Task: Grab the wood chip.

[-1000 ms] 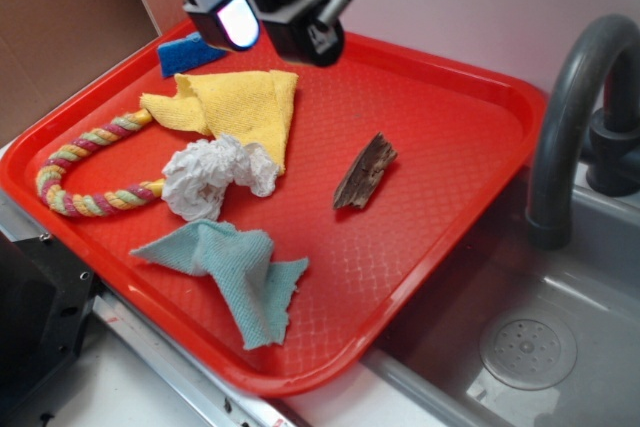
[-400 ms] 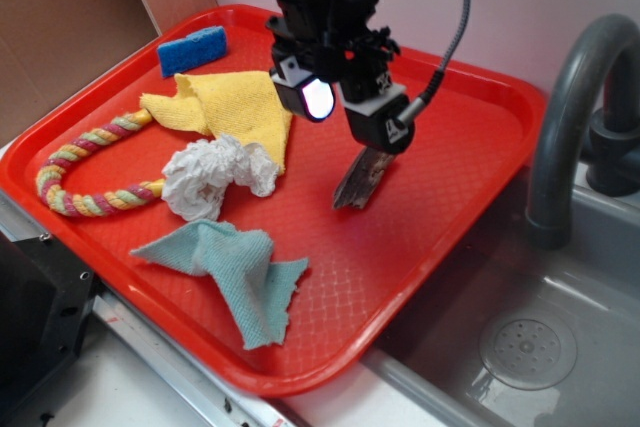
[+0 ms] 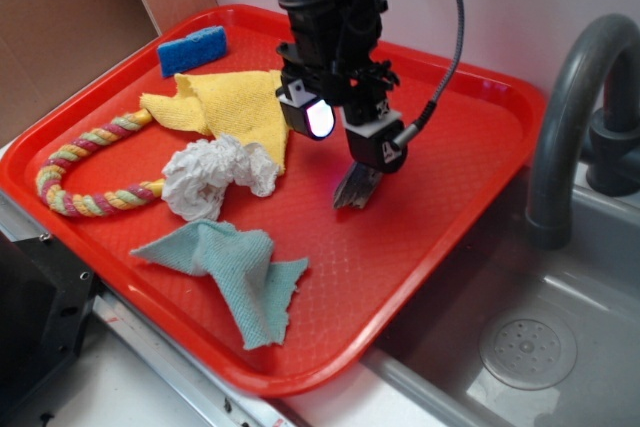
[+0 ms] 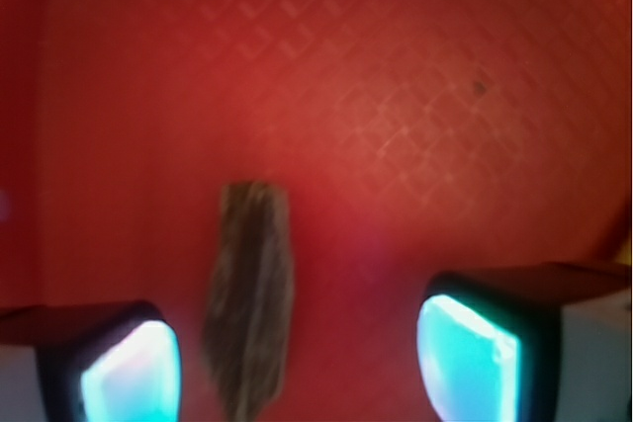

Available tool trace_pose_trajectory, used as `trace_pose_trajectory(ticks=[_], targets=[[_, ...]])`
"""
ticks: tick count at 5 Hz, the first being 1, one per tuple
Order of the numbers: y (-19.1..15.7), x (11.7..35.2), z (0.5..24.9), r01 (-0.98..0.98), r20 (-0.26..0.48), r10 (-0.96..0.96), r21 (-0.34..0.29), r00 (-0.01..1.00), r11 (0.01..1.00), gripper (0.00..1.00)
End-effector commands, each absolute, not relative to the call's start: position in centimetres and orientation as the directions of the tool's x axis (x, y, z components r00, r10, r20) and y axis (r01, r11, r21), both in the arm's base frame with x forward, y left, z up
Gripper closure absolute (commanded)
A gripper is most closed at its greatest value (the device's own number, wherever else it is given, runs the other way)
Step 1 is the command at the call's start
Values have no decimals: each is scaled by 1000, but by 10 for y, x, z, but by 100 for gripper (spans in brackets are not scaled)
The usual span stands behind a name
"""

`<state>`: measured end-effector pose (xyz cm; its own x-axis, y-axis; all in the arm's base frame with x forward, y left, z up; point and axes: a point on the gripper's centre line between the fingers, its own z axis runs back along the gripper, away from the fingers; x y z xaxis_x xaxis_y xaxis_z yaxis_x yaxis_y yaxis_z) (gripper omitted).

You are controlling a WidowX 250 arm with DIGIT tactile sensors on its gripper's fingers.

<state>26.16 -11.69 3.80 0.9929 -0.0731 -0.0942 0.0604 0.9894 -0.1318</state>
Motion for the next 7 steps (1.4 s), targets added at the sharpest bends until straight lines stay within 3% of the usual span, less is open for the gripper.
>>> trace_pose_trajectory(ticks=[1,2,3,5,6,7], targets=[[-146,262,26,177,-90,-191,-145,978,974,0],[-149,258,21,161,-93,-167,-70,982,985,6],[-141,256,19,109,-93,-111,-25,989,994,100],[-138,258,24,46,-85,-42,48,995,998,100],[-126,268,74,-30,55,27,64,998,997,100],[-110,260,124,-77,184,70,33,980,997,100]])
